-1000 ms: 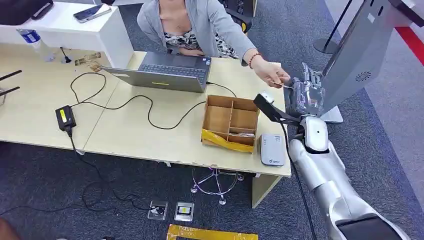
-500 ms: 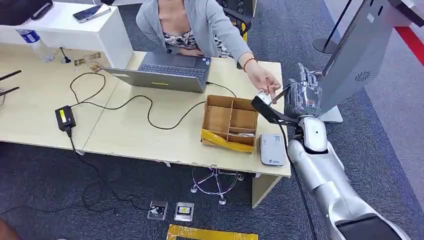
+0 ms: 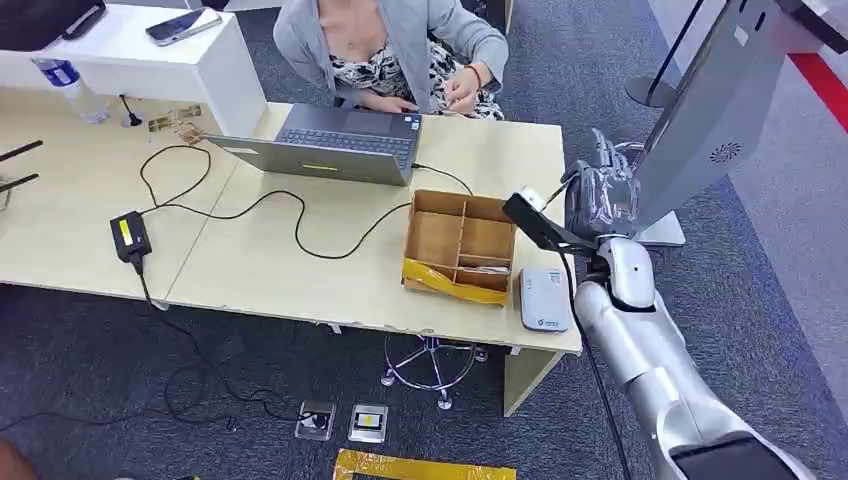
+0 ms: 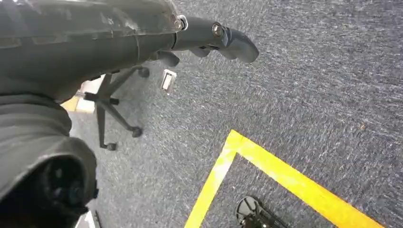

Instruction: Pass the card to the sensor for recognition and then transmit it.

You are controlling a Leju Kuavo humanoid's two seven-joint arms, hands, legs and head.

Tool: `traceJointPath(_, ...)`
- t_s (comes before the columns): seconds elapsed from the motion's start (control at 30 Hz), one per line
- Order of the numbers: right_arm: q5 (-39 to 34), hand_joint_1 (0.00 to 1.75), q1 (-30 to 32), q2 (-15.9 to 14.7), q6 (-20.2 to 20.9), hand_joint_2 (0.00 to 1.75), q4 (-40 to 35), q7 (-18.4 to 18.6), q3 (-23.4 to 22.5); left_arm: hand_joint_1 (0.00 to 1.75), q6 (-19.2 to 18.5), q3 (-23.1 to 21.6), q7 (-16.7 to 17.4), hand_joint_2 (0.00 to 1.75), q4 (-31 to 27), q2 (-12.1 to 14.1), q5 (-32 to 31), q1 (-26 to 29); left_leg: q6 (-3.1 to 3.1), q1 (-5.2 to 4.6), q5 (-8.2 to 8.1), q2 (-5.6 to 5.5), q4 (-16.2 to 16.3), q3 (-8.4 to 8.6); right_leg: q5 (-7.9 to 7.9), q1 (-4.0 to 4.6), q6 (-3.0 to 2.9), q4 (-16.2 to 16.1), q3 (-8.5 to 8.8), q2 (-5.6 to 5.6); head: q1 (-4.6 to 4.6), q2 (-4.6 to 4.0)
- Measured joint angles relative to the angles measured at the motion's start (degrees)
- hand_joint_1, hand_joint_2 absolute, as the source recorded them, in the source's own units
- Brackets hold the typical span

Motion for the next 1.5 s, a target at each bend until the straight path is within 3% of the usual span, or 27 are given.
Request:
traceJointPath(0.13,-2.6,1.75,1.9,-0.2,1.0,1.75,0.0,-0.2,0.0,0.00,1.9,0.8,0.4,0.00,0.0,-0.4,-1.2,0.0,0.00,-0.01,0.00,0.00,0.0,-0.01,0.00,-0.01,0.00,0.0,0.00,-0.01,-0.02,0.00)
traceJointPath(0.4,-6.6,1.75,6.9,0.0,1.1,1.75,0.3,-0.7,0.2,0.00,2.2,2.0,-0.3,0.00,0.0,-0.9,-0.3,-0.1,-0.03,0.01,-0.03,-0.01,0.0,-0.02,-0.01,0.01,-0.02,0.0,0.00,-0.01,-0.02,0.00)
traceJointPath(0.8,-7.8,1.75,10.9,-0.5,1.7,1.75,0.9,0.9,0.8,0.00,-0.2,2.5,-1.6,0.00,0.0,-0.3,-2.3,-0.1,-0.04,0.01,-0.04,0.06,0.0,0.00,-0.01,0.01,-0.02,0.0,-0.03,0.05,-0.02,-0.02)
traceJointPath(1.17,-8.3,1.75,12.2,-2.6,2.9,1.75,1.1,3.0,0.9,0.00,-1.2,2.5,-1.1,0.00,0.0,0.2,-3.2,-0.2,-0.05,0.01,-0.05,0.12,0.0,0.00,-0.01,0.01,-0.02,0.0,-0.05,0.13,-0.02,0.00)
traceJointPath(1.5,-9.0,1.75,12.2,-3.7,3.2,1.75,2.4,2.3,0.9,0.00,-0.9,2.5,-0.7,0.00,0.0,0.3,-4.2,-0.2,-0.06,0.01,-0.05,0.12,0.0,-0.01,-0.01,0.01,-0.02,0.0,-0.05,0.14,-0.02,0.00)
